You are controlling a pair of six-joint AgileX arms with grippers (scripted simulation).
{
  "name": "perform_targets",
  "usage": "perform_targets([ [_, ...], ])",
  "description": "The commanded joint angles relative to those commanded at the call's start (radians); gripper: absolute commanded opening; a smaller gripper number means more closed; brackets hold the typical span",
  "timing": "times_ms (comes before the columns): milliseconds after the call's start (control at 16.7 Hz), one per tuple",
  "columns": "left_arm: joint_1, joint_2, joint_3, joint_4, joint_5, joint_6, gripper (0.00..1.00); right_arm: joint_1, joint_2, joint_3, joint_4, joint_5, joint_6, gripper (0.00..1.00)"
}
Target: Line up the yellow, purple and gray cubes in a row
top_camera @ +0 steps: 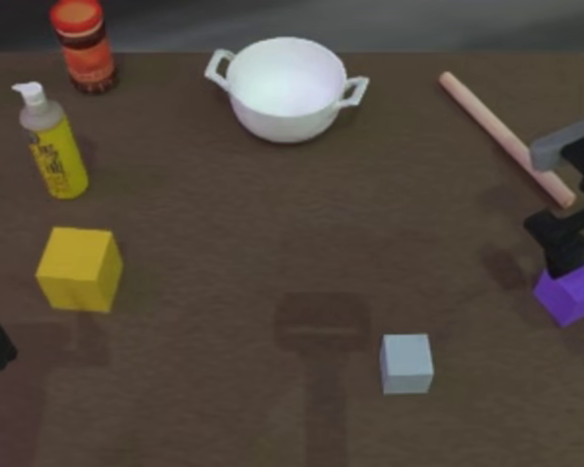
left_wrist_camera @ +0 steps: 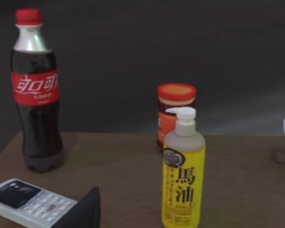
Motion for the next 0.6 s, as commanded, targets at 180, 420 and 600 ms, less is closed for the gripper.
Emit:
perform_targets([
  [180, 0.000, 0.000, 0.000, 0.000, 0.000, 0.000, 1.00, 0.003, 0.030, -0.032, 0.064, 0.000, 0.000, 1.00],
  [420, 0.000, 0.000, 0.000, 0.000, 0.000, 0.000, 1.00, 0.005, 0.103, -0.109, 0.216, 0.001, 0.002, 1.00],
  [600, 0.000, 0.000, 0.000, 0.000, 0.000, 0.000, 1.00, 0.006, 0.146, -0.155, 0.306, 0.001, 0.004, 1.00],
])
